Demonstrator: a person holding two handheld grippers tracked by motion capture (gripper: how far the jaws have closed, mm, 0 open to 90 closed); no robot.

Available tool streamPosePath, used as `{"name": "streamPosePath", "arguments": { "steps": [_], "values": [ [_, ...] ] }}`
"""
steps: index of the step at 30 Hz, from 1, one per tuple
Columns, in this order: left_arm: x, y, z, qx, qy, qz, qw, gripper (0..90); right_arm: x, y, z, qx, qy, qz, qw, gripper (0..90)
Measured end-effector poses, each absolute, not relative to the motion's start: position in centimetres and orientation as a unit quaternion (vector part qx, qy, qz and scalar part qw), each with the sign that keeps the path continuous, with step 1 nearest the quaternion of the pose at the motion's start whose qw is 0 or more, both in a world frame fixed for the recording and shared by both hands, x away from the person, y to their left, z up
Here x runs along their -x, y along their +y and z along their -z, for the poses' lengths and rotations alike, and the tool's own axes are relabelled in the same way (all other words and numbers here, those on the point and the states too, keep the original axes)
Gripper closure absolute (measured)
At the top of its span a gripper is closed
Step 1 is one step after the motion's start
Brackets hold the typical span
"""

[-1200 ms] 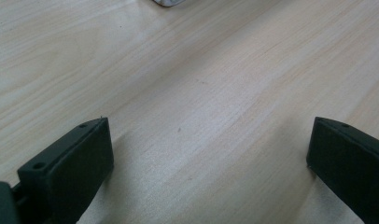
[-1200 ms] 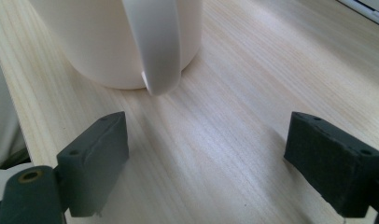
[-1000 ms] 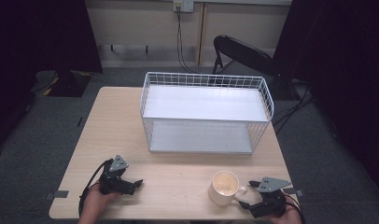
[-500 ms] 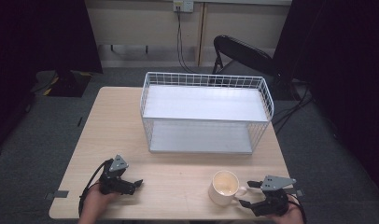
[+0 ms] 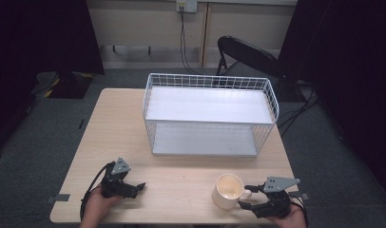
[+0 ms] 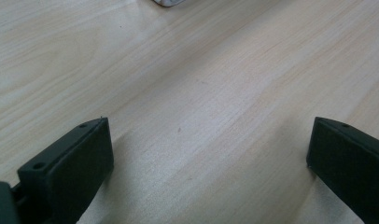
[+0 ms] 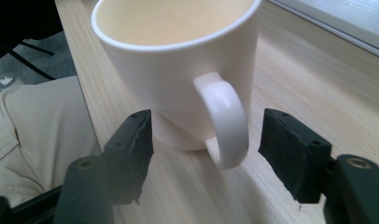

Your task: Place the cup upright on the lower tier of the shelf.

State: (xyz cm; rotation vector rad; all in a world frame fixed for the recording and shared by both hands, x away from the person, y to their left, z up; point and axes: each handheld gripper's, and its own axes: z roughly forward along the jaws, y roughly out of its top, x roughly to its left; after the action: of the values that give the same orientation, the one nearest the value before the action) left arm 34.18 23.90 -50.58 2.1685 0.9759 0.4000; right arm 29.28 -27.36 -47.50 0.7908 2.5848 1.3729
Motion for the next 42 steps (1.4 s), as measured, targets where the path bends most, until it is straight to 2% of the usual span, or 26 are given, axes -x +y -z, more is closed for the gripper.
{"name": "streamPosePath", "arguments": {
  "steps": [10, 15, 16, 24, 42],
  "values": [
    [-34.2, 23.9, 50.6, -0.840, 0.378, -0.155, 0.357, 0.0, -29.2, -27.2, 47.0, -0.256, 0.849, -0.459, 0.043, 60.1],
    [-34.2, 23.9, 50.6, -0.840, 0.380, -0.152, 0.358, 0.0, -29.2, -27.1, 47.1, -0.257, 0.850, -0.458, 0.039, 68.7],
    [-34.2, 23.9, 50.6, -0.840, 0.379, -0.152, 0.358, 0.0, -29.2, -27.1, 47.1, -0.258, 0.851, -0.456, 0.037, 74.2],
    [-34.2, 23.9, 50.6, -0.840, 0.379, -0.152, 0.358, 0.0, -29.0, -26.8, 46.8, -0.263, 0.852, -0.450, 0.049, 79.8],
    [-34.2, 23.9, 50.6, -0.840, 0.379, -0.152, 0.358, 0.0, -28.8, -27.2, 45.8, -0.269, 0.853, -0.438, 0.094, 80.3]
  ]
}}
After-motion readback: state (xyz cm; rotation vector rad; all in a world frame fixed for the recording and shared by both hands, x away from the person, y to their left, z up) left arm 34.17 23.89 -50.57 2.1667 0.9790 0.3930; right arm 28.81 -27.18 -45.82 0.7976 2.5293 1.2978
